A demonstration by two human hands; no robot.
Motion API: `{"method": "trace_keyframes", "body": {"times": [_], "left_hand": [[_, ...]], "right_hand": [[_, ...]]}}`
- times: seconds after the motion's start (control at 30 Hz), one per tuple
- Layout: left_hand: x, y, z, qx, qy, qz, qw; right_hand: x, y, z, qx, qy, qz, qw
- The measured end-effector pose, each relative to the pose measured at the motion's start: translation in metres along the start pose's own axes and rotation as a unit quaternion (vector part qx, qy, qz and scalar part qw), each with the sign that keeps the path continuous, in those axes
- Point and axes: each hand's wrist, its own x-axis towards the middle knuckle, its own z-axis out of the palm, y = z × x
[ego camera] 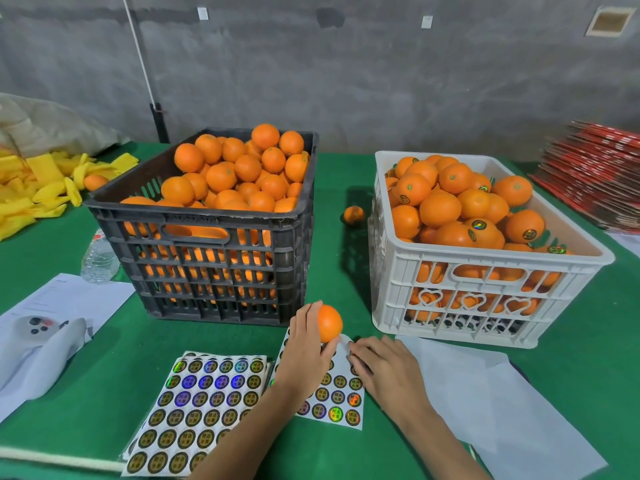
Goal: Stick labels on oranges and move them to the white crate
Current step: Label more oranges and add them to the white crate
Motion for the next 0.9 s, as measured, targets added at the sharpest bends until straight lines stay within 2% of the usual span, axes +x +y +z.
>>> {"method": "trace_keyframes", "body": {"times": [0.1, 0.3, 0.37, 0.43, 0.53, 0.6, 0.73, 0.83, 0.9], "left_hand": [[0.000, 0.000, -0.001, -0.008, -0.003, -0.006, 1.000], [0.000, 0.003, -0.004, -0.017, -0.004, -0.010, 1.000], [-0.001, 0.002, -0.005, -0.040, -0.009, -0.008, 0.999], [0.000, 0.002, -0.007, -0.100, -0.014, -0.009, 0.995], [0.006, 0.009, -0.017, -0.189, 0.020, 0.004, 0.982], [0.016, 0.026, -0.030, -0.235, 0.053, 0.022, 0.970], [0.041, 0.063, -0.058, -0.313, 0.107, 0.061, 0.942], [0.068, 0.088, -0.079, -0.336, 0.128, 0.099, 0.928], [0.088, 0.104, -0.090, -0.320, 0.124, 0.133, 0.930]], "right_hand": [[-0.002, 0.005, -0.001, 0.006, 0.001, -0.014, 1.000], [-0.003, 0.001, -0.009, 0.167, -0.042, 0.075, 0.982], [0.004, -0.007, -0.015, 0.279, -0.030, 0.146, 0.949], [0.019, -0.018, -0.020, 0.392, -0.001, 0.213, 0.895], [0.047, -0.033, -0.027, 0.469, 0.025, 0.262, 0.843], [0.066, -0.036, -0.038, 0.480, 0.059, 0.261, 0.835], [0.102, -0.040, -0.074, 0.482, 0.107, 0.202, 0.846], [0.127, -0.041, -0.106, 0.561, 0.099, 0.180, 0.802], [0.142, -0.031, -0.126, 0.566, 0.112, 0.173, 0.798]]}}
